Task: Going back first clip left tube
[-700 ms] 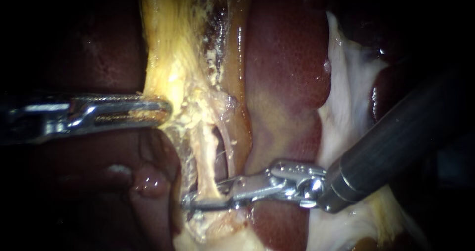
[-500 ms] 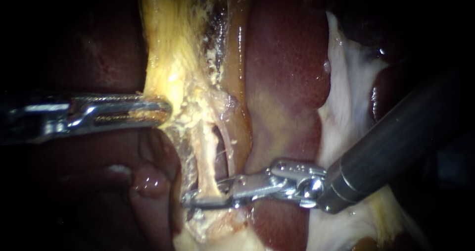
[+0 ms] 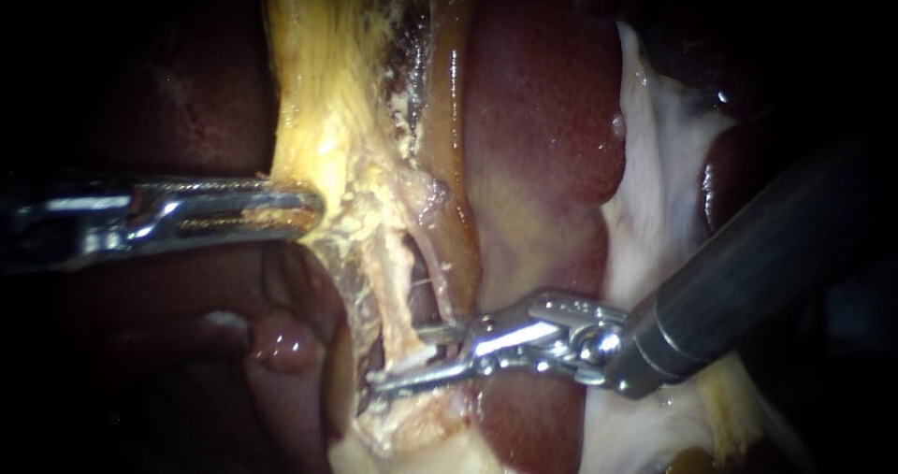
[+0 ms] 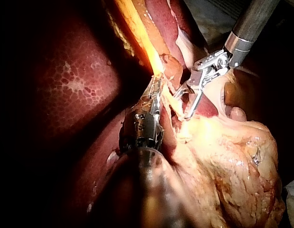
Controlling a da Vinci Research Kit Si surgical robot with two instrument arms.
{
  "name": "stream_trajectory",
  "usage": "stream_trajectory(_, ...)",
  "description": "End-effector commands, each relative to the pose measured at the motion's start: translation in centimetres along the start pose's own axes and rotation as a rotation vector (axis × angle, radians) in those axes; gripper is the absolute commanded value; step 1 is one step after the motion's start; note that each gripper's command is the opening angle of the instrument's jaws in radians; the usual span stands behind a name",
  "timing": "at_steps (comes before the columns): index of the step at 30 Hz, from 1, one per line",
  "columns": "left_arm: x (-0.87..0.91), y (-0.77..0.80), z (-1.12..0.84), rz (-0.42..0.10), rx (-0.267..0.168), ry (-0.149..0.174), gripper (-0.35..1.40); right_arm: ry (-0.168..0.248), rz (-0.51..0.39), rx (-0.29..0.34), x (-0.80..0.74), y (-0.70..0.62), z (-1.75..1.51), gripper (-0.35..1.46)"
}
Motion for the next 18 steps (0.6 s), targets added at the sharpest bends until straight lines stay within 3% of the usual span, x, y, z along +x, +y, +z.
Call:
stream_trajectory(1, 0.0, 0.0, 0.0, 0.001, 0.001, 0.0, -0.18, 0.005, -0.018, -0.006, 0.01, 0.0, -0.04, 0.59)
stream_trajectory(9, 0.0, 0.01, 0.0, 0.001, 0.001, 0.0, -0.18, 0.013, -0.17, -0.002, 0.2, -0.09, -0.4, 0.6)
stream_trajectory(18, 0.01, 0.02, -0.01, 0.001, 0.001, 0.0, -0.18, 0.041, -0.268, -0.006, 0.37, -0.2, -0.79, 0.6)
